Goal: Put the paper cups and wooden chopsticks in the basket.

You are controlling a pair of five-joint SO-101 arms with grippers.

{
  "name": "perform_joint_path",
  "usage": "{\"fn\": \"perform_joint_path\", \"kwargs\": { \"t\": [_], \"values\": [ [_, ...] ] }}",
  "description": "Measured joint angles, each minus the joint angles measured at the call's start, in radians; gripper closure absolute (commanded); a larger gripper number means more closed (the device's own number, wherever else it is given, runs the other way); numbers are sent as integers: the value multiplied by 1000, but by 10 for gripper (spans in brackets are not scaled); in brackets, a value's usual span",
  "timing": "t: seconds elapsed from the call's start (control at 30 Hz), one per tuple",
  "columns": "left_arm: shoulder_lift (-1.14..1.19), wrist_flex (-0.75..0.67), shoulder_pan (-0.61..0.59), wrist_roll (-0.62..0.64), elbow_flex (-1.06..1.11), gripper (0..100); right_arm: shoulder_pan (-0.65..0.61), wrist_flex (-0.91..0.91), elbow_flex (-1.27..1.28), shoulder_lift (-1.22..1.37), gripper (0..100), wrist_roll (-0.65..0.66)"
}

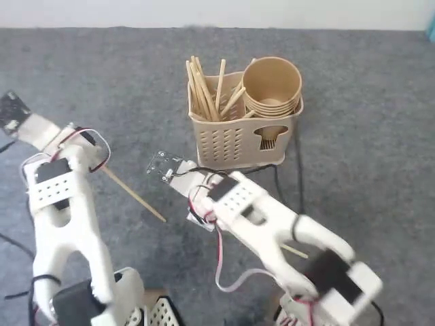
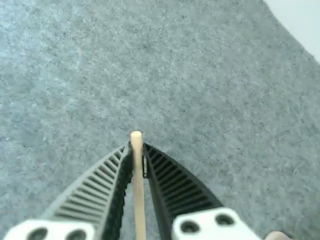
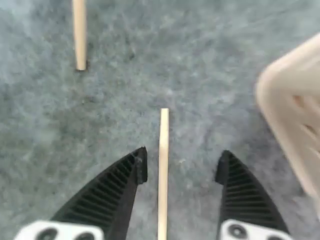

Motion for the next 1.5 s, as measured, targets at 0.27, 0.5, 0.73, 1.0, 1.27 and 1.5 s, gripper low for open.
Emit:
{"fn": "perform_joint_path", "kwargs": {
  "t": [0.27,0.5,0.73,1.0,1.27,1.5],
  "values": [
    [126,0,-9,0,-54,987,2,-14,-80,132,800,2],
    [178,0,-18,0,-81,987,17,-34,-87,158,981,2],
    [183,0,-17,0,-81,987,25,-12,-101,153,991,-25],
    [183,-40,-15,0,-78,987,12,157,-100,-126,992,-37],
    [183,-64,-2,0,-69,987,9,169,-100,-709,992,-133],
    [183,-66,14,-8,-69,987,104,40,-100,-1060,992,-272]
  ]
}}
